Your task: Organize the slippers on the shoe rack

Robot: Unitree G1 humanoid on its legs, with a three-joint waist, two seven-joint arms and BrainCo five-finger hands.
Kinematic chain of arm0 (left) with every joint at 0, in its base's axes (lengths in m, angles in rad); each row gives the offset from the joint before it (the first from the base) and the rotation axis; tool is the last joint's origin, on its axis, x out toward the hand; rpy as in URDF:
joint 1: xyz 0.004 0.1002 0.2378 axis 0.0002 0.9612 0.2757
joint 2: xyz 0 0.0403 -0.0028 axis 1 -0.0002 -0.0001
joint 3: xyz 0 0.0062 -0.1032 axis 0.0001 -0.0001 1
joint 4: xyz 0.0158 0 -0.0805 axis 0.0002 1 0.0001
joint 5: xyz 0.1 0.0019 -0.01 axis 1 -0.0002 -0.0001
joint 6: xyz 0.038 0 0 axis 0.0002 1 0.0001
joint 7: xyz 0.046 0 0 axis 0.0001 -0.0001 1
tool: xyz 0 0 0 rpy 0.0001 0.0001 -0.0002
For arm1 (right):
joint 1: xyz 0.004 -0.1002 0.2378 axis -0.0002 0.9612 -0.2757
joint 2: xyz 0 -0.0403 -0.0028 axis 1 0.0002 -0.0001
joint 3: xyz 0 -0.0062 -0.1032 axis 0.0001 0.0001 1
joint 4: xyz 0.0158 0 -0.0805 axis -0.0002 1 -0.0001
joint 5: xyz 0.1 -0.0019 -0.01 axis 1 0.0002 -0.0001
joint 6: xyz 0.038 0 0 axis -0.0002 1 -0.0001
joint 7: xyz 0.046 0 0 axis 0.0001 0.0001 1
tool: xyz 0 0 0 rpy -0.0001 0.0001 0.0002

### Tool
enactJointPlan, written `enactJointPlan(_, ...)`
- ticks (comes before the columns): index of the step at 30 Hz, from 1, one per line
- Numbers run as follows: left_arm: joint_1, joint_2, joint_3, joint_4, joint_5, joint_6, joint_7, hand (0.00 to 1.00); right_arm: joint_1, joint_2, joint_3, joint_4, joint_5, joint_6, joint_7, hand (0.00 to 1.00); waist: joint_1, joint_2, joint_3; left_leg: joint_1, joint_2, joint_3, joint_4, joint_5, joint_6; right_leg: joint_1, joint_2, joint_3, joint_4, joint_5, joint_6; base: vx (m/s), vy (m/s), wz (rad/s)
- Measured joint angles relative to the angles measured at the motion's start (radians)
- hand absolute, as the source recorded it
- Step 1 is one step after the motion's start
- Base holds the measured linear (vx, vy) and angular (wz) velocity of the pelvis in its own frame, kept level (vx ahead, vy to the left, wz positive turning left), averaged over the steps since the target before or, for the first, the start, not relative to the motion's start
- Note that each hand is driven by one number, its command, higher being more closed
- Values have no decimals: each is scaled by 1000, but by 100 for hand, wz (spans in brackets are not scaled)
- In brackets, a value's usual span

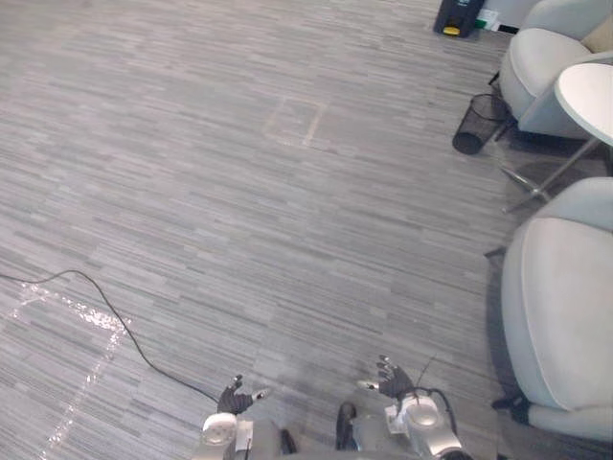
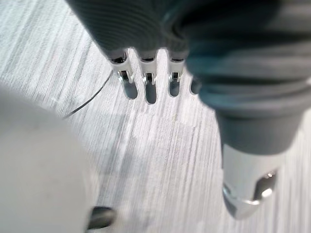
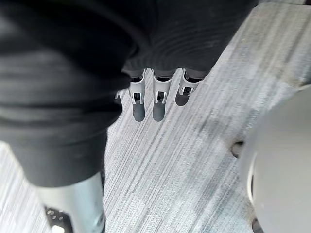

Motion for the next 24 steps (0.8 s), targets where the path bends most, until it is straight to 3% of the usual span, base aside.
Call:
enactJointPlan(2,-4,-3,0,-8,-12,-12,-1,0,-6,-2,-15,0,0,0,0,0,0,1,0,-55,24,42,-24,-15,29,51,-20,7,-49,0,1,301,42,-16)
enactJointPlan(4,-12,-1,0,-23,-29,-20,-4,0,-8,-1,-35,0,0,0,-1,0,10,-2,2,-135,11,61,-163,12,58,86,-59,4,-79,-10,17,322,151,-7)
enactJointPlan(5,-13,-1,-1,-29,-31,-21,-4,0,-6,-3,-37,0,0,0,-2,0,15,-3,2,-156,-6,58,-255,53,69,99,-76,-1,-83,-20,36,339,222,7)
enactJointPlan(6,-12,-5,-3,-30,-38,-26,-6,0,-3,-9,-37,0,-1,0,-2,0,17,5,0,-166,-31,45,-426,156,70,126,-82,-3,-92,-39,70,447,291,8)
enactJointPlan(7,-12,-4,-3,-30,-56,-30,-8,0,-3,-14,-36,6,-4,1,-2,0,26,9,0,-155,-51,23,-466,265,130,148,-87,1,-100,-57,102,408,256,28)
enactJointPlan(8,-23,5,-2,-31,-71,-31,-7,0,-8,-4,-32,8,-8,3,-3,0,25,-22,0,-146,-85,32,-483,264,127,160,-115,-7,-110,-47,106,391,227,35)
enactJointPlan(10,-29,19,0,-40,-92,-33,-10,0,-18,14,-34,8,-12,0,-1,0,40,-42,1,-154,-104,30,-452,207,147,148,-136,4,-82,8,117,394,217,24)
enactJointPlan(11,-22,16,7,-41,-98,-33,-17,0,-19,16,-34,8,-14,0,1,0,43,-42,0,-145,-108,31,-433,178,156,132,-150,15,-17,13,126,423,250,3)
enactJointPlan(12,-13,12,11,-41,-105,-32,-26,0,-18,16,-35,9,-17,0,2,0,40,-42,-1,-111,-121,29,-435,138,158,76,-179,39,147,16,139,415,270,4)
enactJointPlan(14,-1,14,-9,-37,-106,-30,-27,0,-1,20,-35,9,-35,1,3,0,32,-50,-4,-19,-162,17,-472,95,158,-68,-238,118,538,83,244,480,289,17)
enactJointPlan(15,-1,20,-20,-30,-106,-28,-29,0,7,22,-35,9,-43,1,5,0,22,-51,-5,17,-174,2,-484,82,159,-117,-238,141,672,74,243,595,203,38)
enactJointPlan(16,4,21,-26,-25,-105,-23,-30,0,12,18,-35,0,-47,0,9,0,15,-51,-5,98,-187,-6,-524,68,165,-201,-233,143,831,44,199,514,118,31)
enactJointPlan(17,7,21,-25,-25,-105,-22,-29,0,16,15,-35,2,-47,0,10,0,13,-50,-5,140,-192,-7,-550,66,165,-235,-227,131,866,19,174,518,98,23)
enactJointPlan(19,13,22,-25,-24,-105,-18,-29,0,5,8,-36,0,-46,-2,9,0,-11,-35,2,239,-185,-29,-617,65,165,-324,-181,69,818,-51,95,530,10,34)
enactJointPlan(20,3,23,-25,-24,-105,-18,-28,0,-2,2,-36,-3,-46,-8,10,0,-23,-25,5,283,-160,-47,-651,65,165,-391,-126,30,650,-74,77,624,-58,46)
enactJointPlan(21,0,23,-25,-24,-105,-18,-29,0,-2,1,-36,-3,-42,-10,10,0,-25,-23,6,290,-154,-49,-656,65,165,-402,-114,27,601,-73,76,496,-93,48)
enactJointPlan(22,-10,22,-26,-25,-105,-18,-29,0,-5,0,-37,-8,-38,-16,10,0,-28,-18,9,310,-140,-55,-672,65,164,-427,-87,26,463,-53,78,503,-161,64)
enactJointPlan(23,-22,26,-39,-25,-103,-18,-29,0,-11,3,-37,-9,-38,-19,10,0,-49,-23,7,352,-128,-77,-712,54,138,-430,-54,38,109,91,89,514,-185,66)
enactJointPlan(24,-23,31,-46,-25,-103,-19,-29,0,-10,3,-36,-8,-38,-19,9,0,-51,-27,6,364,-128,-77,-720,49,126,-430,-54,44,53,121,91,526,-210,64)
